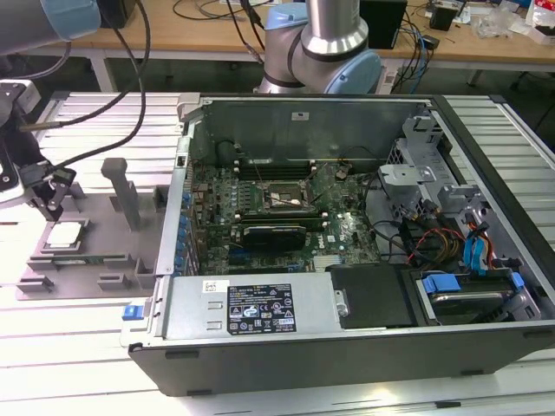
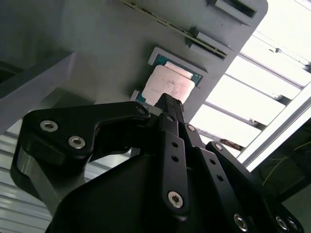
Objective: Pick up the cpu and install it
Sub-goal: 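Pick up the cpu and move it towards the insertion slot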
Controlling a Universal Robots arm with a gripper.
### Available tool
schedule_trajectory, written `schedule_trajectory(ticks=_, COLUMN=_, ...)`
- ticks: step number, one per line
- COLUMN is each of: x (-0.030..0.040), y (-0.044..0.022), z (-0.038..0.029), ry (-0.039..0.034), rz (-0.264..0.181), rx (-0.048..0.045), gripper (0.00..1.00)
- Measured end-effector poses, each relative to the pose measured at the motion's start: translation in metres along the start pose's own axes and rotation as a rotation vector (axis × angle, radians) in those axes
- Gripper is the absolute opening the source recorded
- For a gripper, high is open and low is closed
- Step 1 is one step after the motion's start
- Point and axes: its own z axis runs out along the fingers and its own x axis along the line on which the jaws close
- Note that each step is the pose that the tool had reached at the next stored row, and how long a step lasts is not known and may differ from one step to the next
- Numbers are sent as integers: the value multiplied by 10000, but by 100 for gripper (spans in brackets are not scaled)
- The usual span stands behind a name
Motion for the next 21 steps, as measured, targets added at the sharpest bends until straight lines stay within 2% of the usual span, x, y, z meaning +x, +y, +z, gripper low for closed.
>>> schedule_trajectory(ticks=2, x=0, y=-18, z=43, ry=-2, rz=-17, rx=-2, gripper=11)
schedule_trajectory(ticks=6, x=0, y=-19, z=43, ry=0, rz=-25, rx=-1, gripper=11)
schedule_trajectory(ticks=8, x=0, y=-19, z=43, ry=0, rz=-28, rx=-1, gripper=23)
schedule_trajectory(ticks=9, x=1, y=-19, z=42, ry=1, rz=-29, rx=0, gripper=23)
schedule_trajectory(ticks=11, x=1, y=-19, z=43, ry=0, rz=-33, rx=-1, gripper=36)
schedule_trajectory(ticks=12, x=0, y=-19, z=43, ry=1, rz=-36, rx=-1, gripper=54)
schedule_trajectory(ticks=13, x=1, y=-19, z=43, ry=0, rz=-39, rx=-1, gripper=60)
schedule_trajectory(ticks=17, x=0, y=-20, z=64, ry=0, rz=-115, rx=-5, gripper=60)
schedule_trajectory(ticks=21, x=3, y=-24, z=148, ry=5, rz=-150, rx=-3, gripper=60)
